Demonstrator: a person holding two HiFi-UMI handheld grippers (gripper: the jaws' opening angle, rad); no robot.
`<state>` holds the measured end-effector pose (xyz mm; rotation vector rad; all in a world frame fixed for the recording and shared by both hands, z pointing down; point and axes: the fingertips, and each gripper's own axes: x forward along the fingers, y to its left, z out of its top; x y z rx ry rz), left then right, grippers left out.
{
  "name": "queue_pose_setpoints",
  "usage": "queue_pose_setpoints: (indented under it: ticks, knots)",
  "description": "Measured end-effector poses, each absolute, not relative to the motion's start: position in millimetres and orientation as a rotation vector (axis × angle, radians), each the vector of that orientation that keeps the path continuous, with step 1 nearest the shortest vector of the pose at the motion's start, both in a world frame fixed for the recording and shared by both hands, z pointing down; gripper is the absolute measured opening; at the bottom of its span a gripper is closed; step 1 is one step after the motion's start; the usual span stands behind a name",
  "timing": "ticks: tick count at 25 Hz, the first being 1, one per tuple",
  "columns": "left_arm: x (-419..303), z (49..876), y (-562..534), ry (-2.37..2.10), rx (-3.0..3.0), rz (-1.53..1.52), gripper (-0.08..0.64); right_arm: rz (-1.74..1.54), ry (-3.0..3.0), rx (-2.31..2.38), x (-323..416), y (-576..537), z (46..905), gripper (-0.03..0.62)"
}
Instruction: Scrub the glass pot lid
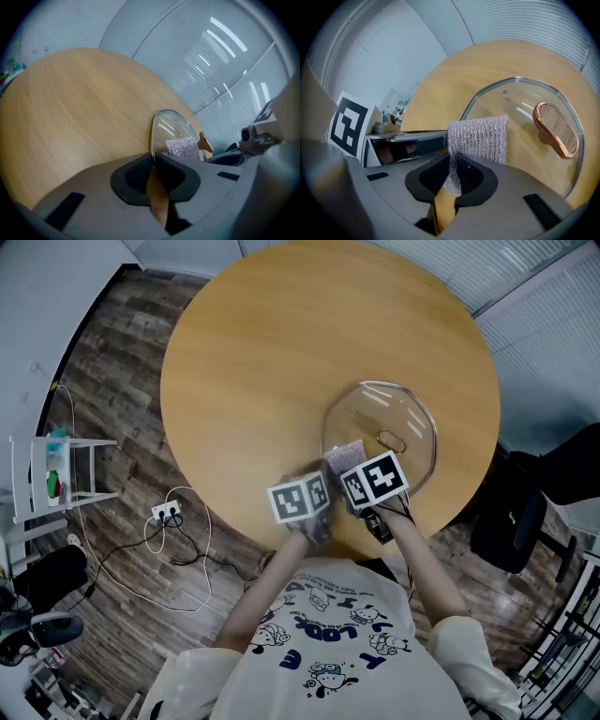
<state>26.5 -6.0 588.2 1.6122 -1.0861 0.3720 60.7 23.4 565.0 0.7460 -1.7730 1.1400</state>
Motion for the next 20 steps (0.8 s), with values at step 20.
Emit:
queue_pose_setpoints:
  ticks: [20]
  knots:
    - [29,589,-5,-1.088,1.612,0.367,0.037,1.102,-1.791,0.718,58,10,564,0.061]
